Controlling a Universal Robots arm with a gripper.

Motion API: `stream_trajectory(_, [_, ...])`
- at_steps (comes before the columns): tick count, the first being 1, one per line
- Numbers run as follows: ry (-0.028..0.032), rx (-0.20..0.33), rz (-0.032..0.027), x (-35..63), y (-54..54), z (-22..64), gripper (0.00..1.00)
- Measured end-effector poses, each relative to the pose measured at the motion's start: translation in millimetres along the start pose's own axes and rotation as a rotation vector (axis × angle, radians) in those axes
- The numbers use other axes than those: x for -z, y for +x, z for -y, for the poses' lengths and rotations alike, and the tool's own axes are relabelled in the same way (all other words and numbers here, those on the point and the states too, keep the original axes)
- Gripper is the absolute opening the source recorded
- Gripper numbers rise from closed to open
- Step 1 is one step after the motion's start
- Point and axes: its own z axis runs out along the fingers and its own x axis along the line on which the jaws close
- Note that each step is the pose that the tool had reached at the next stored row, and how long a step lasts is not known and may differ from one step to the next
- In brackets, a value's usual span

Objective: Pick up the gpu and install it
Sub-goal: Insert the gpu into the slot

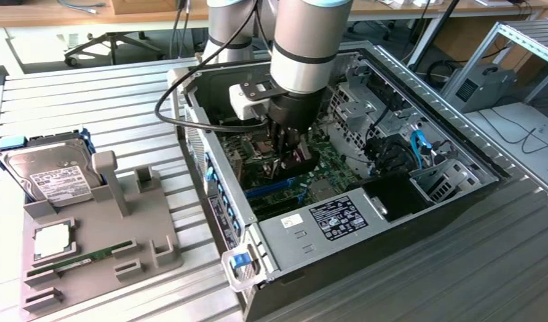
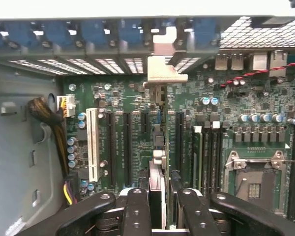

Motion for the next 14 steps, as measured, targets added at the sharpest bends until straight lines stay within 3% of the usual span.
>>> stream_trajectory(14, [0.0000, 0.000, -0.0003, -4.2, 2.5, -8.8, 0.27])
